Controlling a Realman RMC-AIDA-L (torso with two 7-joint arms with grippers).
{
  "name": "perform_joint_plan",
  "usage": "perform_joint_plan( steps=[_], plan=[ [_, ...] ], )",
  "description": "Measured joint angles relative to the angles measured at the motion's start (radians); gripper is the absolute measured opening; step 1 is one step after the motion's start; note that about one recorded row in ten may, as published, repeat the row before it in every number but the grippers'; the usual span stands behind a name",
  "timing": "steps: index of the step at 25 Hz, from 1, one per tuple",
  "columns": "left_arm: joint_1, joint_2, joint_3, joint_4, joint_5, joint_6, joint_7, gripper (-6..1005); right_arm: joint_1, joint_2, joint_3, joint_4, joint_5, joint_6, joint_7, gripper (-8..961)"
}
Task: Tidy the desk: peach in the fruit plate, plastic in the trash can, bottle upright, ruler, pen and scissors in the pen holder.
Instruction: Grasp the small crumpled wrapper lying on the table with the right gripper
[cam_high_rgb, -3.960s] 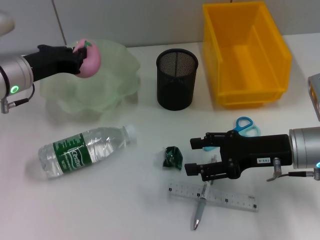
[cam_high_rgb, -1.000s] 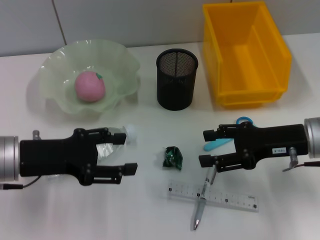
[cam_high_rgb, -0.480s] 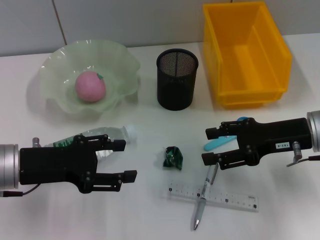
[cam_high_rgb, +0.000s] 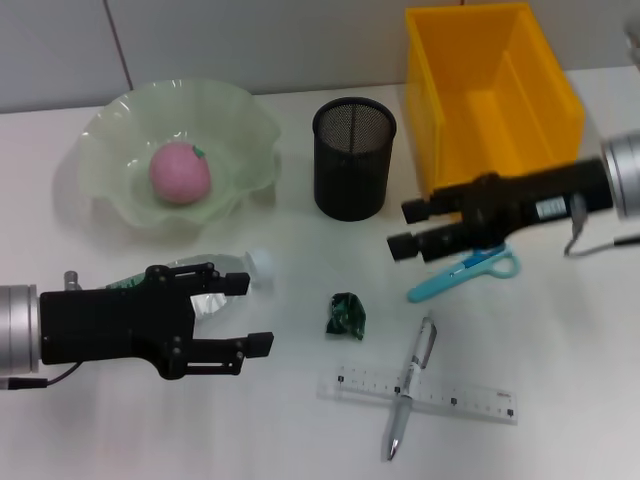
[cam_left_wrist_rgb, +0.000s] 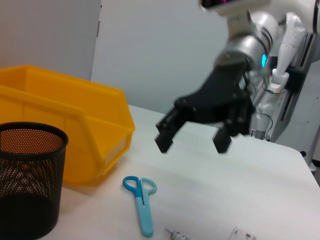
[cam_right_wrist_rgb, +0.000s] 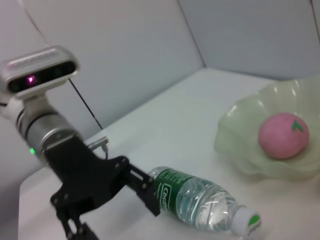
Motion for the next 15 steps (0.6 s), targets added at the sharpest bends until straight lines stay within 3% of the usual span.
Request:
perform_joint_plan(
  steps=[4,6,9,15],
  plan=[
    [0.001,0.002,0.0,-0.001,0.0,-0.002,0.003,799,0.134,-0.022,-0.009,-0.043,-0.162,-0.026,0.192,755],
    [0.001,0.003,0.0,-0.001,0.0,-0.002,0.003,799,0.158,-0.023,-0.01,-0.044,-0.198,-0.03,0.208,754],
    [0.002,0.005,0.0,-0.001,0.003,0.001,0.004,799,0.235,-0.014,-0.011,-0.039,-0.325,-0.031,0.228,754],
    [0.003,0.011,0.0,-0.001,0.006,-0.001,-0.002,798,0.28,0.008,-0.067,-0.015,-0.372,-0.001,0.222,753]
  ],
)
